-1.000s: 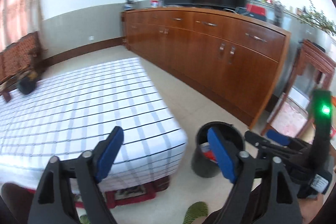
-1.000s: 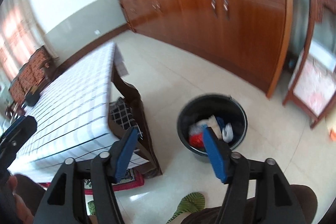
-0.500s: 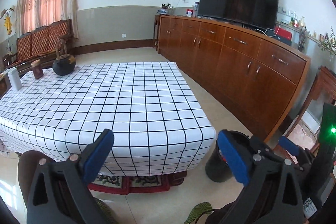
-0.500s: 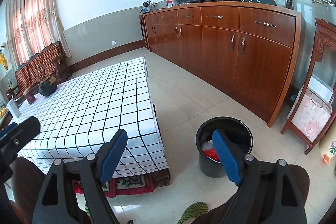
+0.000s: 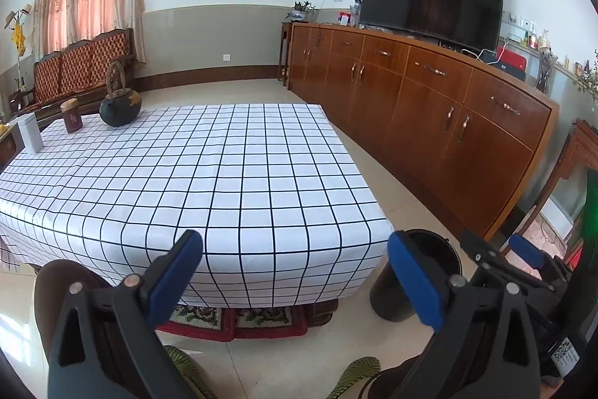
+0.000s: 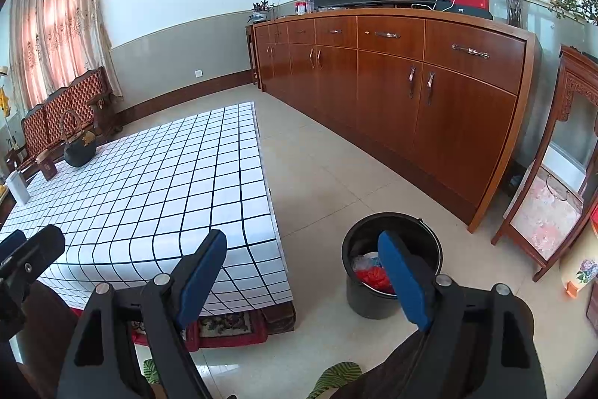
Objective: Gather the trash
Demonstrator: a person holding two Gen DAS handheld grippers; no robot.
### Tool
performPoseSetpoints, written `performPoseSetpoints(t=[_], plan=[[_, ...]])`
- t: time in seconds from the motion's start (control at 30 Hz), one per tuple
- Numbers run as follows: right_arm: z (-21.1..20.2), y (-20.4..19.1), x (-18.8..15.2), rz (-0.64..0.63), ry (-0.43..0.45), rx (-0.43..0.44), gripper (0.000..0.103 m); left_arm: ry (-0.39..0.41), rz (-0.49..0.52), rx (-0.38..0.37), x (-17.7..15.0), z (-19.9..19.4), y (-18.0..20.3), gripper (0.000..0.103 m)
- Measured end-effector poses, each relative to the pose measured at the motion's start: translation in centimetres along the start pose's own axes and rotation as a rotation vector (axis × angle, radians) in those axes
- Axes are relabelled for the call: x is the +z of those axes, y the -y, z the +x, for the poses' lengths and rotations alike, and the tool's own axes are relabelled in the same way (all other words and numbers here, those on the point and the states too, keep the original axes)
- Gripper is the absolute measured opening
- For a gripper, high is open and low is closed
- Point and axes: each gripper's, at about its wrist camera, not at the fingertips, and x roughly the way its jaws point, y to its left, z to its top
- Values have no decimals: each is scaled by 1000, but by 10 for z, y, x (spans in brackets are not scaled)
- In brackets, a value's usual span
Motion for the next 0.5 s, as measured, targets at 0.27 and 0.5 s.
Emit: performPoseSetpoints(t=[0.27, 0.5], plan=[[1, 6, 0, 19, -1, -12, 85, -2, 26, 5, 1, 0, 5, 100], [2, 7, -1, 20, -6, -8, 85, -4, 34, 3, 2, 1, 4, 100]])
